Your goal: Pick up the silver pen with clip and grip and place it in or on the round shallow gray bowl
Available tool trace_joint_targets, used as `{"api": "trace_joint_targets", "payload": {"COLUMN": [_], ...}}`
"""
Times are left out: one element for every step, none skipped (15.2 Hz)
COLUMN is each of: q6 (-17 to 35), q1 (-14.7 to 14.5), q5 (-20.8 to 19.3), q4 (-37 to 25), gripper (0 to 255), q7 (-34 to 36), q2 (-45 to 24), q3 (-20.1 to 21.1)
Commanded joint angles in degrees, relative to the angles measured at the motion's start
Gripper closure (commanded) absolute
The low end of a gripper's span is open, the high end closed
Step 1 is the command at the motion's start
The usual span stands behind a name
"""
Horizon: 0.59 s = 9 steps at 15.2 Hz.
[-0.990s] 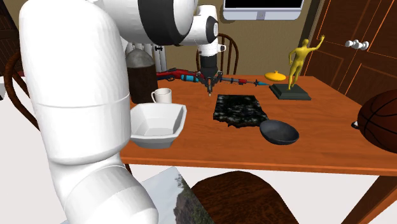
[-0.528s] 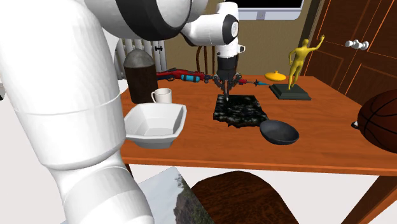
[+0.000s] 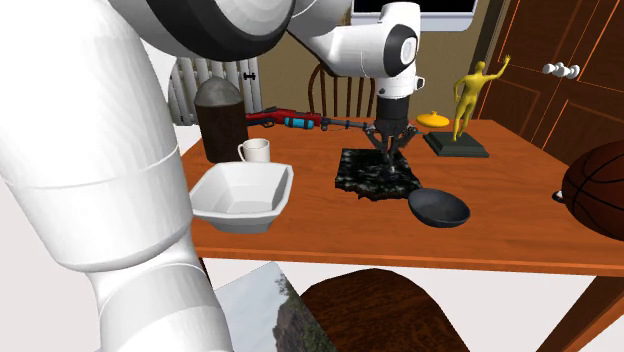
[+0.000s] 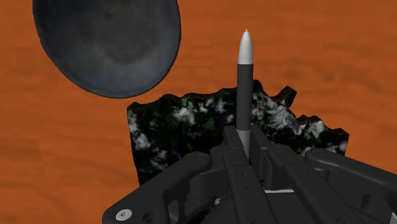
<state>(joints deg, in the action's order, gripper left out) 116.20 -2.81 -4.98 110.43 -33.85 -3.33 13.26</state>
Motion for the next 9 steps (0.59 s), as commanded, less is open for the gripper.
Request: {"api": "trace_joint_targets", "payload": {"q6": [-0.3, -0.2, -0.2, -0.2, -0.3, -0.3, -0.4, -0.5, -0.6], "q1": [1.4, 2.1, 2.8, 3.5, 4.2, 4.9, 5.6, 6.2, 6.9], "q5": [0.1, 0.2, 0.3, 0.3, 0.4, 0.5, 0.6, 0.7, 0.7], "q4": [-1.0, -1.2, -1.5, -1.8, -2.2, -2.6, -3.2, -3.8, -4.4], "gripper": [255, 255, 255, 255, 255, 255, 255, 255, 255], "q7": [-2.8, -4.2, -5.5, -6.9, -8.2, -9.5, -10.8, -12.1, -13.4], "q2": [-0.6, -0.7, -0.9, -1.1, -1.4, -1.7, -2.1, -2.5, -3.0], "q3": [-1.3, -1.9, -2.5, -3.1, -3.7, -4.3, -4.8, -5.4, -6.0]}}
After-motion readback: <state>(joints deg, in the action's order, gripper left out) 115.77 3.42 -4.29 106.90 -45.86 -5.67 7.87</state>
